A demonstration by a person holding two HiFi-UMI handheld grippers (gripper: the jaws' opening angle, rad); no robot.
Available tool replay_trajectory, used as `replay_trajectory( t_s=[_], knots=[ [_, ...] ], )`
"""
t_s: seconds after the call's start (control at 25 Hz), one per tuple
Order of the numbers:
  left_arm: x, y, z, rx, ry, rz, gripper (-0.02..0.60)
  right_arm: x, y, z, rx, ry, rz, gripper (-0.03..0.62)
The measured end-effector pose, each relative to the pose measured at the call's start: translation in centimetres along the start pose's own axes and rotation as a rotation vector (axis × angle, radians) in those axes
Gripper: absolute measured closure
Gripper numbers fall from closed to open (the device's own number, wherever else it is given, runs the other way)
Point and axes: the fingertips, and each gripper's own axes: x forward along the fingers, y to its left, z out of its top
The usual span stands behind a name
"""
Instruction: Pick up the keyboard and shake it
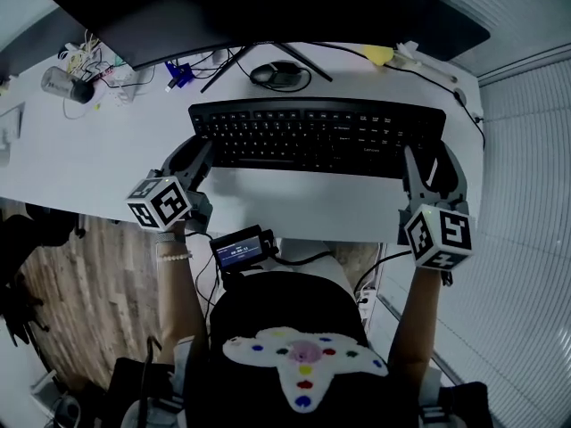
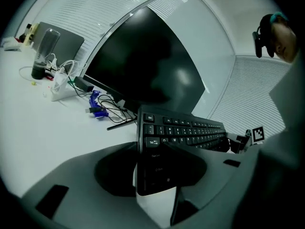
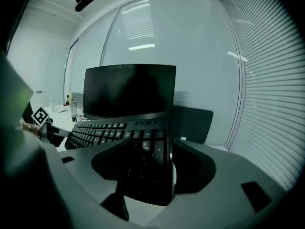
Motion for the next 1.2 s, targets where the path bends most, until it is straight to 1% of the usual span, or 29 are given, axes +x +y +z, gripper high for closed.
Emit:
replay_trajectory(
  t_s=[0.24,0.36,0.48,0.84,1.0,1.2],
  knots=[
    [-0.5,2.4,-2.4,-0.004,0.075,0.115,0.407,3.8,0.7,-5.4,0.091,0.091,0.073,0.313],
    [-0.5,3.4,-3.1,-0.001,0.114,0.159,0.407,5.2,1.1,-7.7,0.136,0.141,0.097,0.313],
    [-0.5,3.8,-3.4,0.011,0.135,0.195,0.407,6.1,1.3,-9.7,0.177,0.185,0.115,0.313],
    [0.4,5.1,-4.6,0.020,0.191,0.242,0.407,8.2,1.4,-13.5,0.255,0.281,0.137,0.313],
    [0.9,5.5,-4.8,0.037,0.219,0.258,0.407,8.7,1.4,-15.2,0.294,0.325,0.142,0.313],
    [1.6,5.9,-5.4,0.049,0.249,0.275,0.407,9.2,1.3,-16.7,0.323,0.356,0.144,0.313]
  ],
)
